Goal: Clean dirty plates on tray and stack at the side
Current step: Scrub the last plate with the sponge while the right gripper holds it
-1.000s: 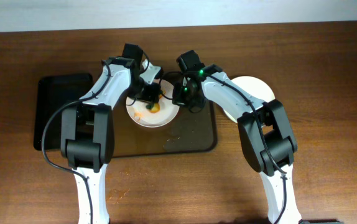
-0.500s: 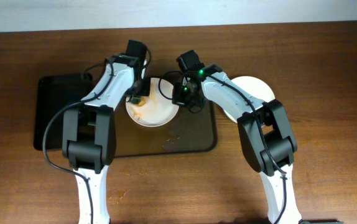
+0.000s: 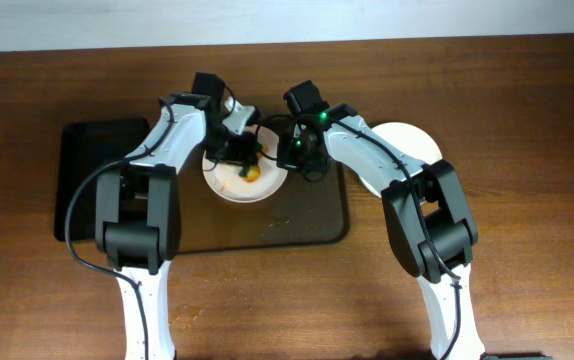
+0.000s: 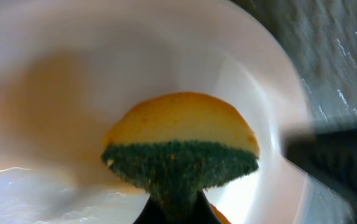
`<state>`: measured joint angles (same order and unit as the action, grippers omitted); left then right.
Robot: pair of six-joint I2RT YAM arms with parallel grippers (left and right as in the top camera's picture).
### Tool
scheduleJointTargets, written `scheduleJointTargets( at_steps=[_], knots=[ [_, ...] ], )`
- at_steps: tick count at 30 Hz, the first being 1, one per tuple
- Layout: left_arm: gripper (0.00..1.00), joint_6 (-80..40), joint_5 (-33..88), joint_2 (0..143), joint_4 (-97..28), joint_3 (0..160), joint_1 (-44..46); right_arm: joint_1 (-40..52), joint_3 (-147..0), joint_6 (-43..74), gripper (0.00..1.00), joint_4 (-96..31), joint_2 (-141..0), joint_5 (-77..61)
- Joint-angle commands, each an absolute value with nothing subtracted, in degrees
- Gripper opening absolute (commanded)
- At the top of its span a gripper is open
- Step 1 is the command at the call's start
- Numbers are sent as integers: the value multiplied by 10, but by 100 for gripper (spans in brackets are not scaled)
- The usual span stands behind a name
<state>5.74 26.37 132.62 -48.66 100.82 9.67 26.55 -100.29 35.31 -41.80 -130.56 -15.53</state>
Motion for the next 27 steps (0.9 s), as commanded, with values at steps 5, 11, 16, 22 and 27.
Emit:
scheduleJointTargets(
  at_steps=[5,11,16,22,27],
  knots=[
    [0,-165,-105,1354,-482,995,64,262,-1003,349,4,-423,-1307,-146],
    [0,-153,-33,1354,-622,995,67,262,-1003,349,4,-422,-1307,-146],
    [0,49,290,1354,-667,997,67,262,-1003,349,4,-424,-1307,-146],
    [0,53,230,1354,-636,999,67,262,-1003,349,4,-424,-1307,-146],
    [0,-104,-49,1354,-567,999,67,262,-1003,349,4,-424,-1307,-146]
  ],
)
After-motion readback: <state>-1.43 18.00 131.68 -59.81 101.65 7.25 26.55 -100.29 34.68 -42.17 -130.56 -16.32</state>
